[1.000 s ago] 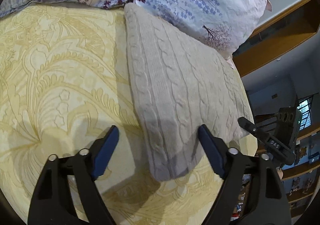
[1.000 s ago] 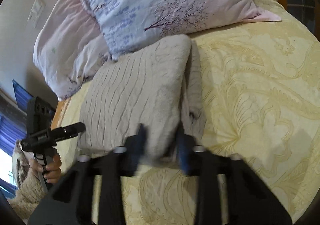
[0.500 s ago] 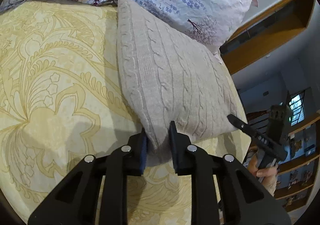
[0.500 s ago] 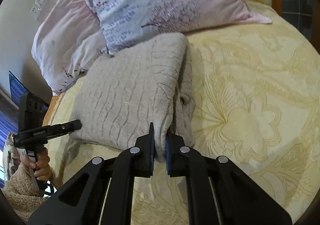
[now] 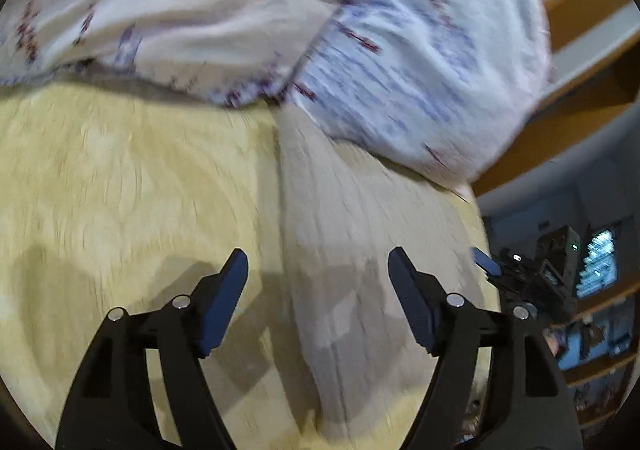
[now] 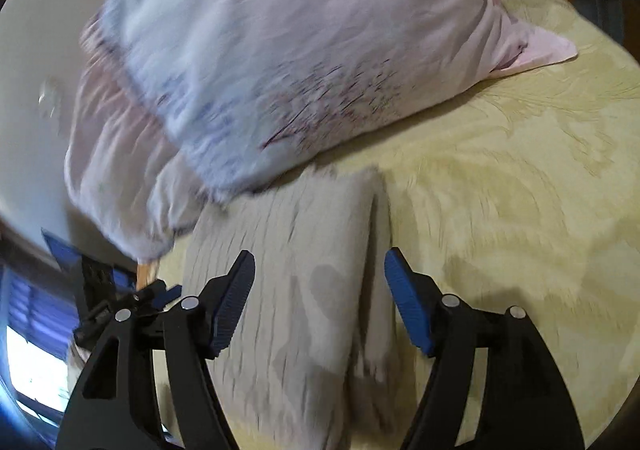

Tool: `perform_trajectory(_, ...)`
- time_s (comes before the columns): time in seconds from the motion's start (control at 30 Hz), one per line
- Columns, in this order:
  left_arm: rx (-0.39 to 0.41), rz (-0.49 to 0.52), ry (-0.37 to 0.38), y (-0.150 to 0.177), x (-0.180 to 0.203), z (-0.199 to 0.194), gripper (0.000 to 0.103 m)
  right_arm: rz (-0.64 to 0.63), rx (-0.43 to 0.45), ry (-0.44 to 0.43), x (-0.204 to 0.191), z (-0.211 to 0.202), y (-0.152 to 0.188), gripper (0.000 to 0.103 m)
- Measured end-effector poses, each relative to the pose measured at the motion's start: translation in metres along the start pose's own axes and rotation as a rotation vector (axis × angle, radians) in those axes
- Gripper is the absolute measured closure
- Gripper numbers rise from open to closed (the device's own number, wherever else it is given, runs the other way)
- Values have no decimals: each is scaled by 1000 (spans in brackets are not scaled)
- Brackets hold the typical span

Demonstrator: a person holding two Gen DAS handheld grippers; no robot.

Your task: Fold small clothes

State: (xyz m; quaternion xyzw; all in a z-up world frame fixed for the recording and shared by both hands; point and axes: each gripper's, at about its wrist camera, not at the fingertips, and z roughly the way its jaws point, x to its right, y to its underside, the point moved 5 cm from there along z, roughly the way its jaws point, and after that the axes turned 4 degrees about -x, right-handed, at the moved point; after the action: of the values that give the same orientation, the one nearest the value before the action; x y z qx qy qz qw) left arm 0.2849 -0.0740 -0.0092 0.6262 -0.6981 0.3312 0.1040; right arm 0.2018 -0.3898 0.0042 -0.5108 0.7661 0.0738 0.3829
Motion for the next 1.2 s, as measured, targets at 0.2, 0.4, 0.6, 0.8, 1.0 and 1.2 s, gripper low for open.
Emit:
perform_trajectory(0.2,-7,-43,-13,-46,-6,31,35,101,-44,-42,18,36,-26,57)
perform_trajectory(0.4,-30,-47,55,-61,-2,50,93,-36,-5,-31,-6,35,-23,92)
perform_trajectory(0.6,101,15,136,-55,10,21,97,-218,167,-92,-43,-14,-19,93)
perform_trajectory(0.8,44,-41,-5,-52,-7,39,98,-172,93,159,-4,18,-25,93)
perform_trajectory(1.0,55,-42,-53,-44,-2,19,63,-83,67,123,8,14,-15,76)
perform_trajectory(1.2,81,93,-157,3,21,-28,29,-84,89,24,7,-33,37,48)
